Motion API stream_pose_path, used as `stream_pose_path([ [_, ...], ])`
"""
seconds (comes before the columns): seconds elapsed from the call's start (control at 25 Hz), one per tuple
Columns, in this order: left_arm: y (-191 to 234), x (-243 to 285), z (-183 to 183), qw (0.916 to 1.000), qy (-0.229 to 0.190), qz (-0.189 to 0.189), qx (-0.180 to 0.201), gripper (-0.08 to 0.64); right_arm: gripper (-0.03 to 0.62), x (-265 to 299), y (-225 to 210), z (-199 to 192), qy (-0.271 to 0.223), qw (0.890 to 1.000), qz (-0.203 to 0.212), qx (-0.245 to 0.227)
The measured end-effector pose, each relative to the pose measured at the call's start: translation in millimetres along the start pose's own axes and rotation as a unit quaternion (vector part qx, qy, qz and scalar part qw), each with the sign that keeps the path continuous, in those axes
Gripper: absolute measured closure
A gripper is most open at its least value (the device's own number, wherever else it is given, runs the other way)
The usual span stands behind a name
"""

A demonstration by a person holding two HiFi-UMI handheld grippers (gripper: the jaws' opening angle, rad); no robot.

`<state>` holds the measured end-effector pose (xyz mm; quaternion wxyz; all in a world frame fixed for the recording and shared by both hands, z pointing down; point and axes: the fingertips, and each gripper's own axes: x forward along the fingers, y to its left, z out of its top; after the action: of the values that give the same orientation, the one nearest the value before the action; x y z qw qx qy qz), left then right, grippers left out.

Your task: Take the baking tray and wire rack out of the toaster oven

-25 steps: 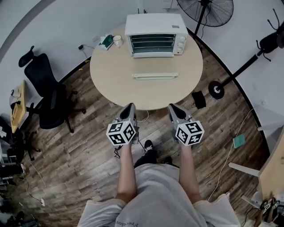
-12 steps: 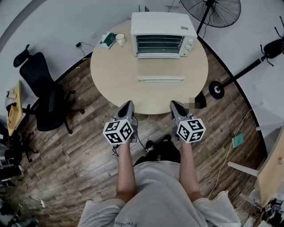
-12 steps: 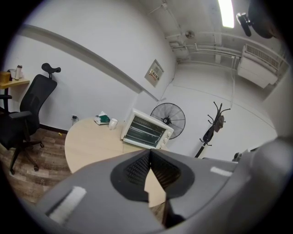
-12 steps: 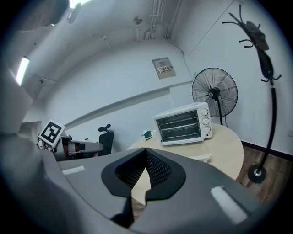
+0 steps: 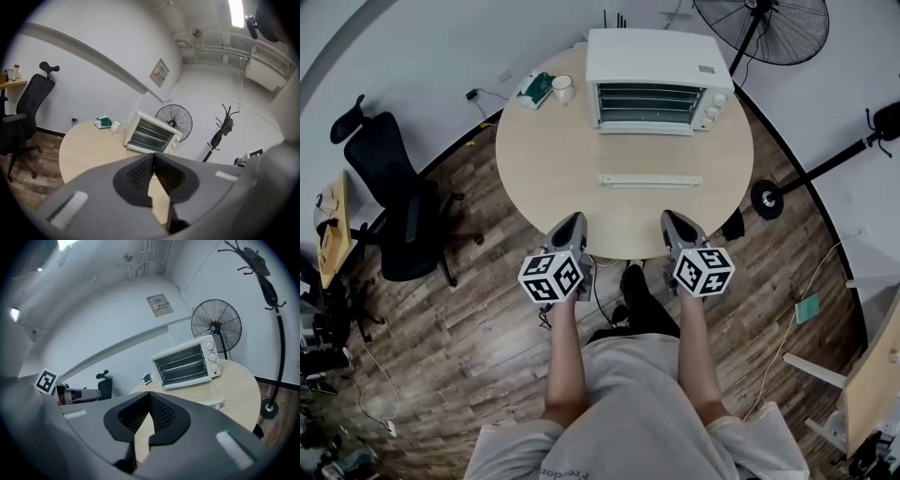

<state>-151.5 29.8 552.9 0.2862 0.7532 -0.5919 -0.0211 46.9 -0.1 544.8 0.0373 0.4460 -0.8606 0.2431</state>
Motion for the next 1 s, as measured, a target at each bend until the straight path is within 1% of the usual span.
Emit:
stream_pose_path([
  [0.16,-2,45,13,0.9999,0.011,-0.009,0.008,0.505,0.595,34,-16,17,0.005,1.000,0.009,0.002],
  [0.32,-11,89,27,0.9993,0.023,-0.026,0.014,0.505,0.595,65,-39,42,-0.005,1.000,0.011,0.022],
  [0.48,-15,129,44,0.9989,0.030,-0.034,0.013,0.505,0.595,93,-59,63,-0.011,0.999,0.010,0.037],
  [0.72,-19,182,54,0.9984,0.039,-0.040,-0.010,0.505,0.597,127,-94,85,-0.021,0.997,0.009,0.072],
  [0.84,-16,205,55,0.9982,0.040,-0.038,-0.025,0.505,0.595,144,-107,90,-0.026,0.995,0.012,0.101],
  [1.0,-14,234,51,0.9978,0.051,-0.032,-0.029,0.505,0.595,164,-130,92,-0.024,0.990,0.008,0.136],
])
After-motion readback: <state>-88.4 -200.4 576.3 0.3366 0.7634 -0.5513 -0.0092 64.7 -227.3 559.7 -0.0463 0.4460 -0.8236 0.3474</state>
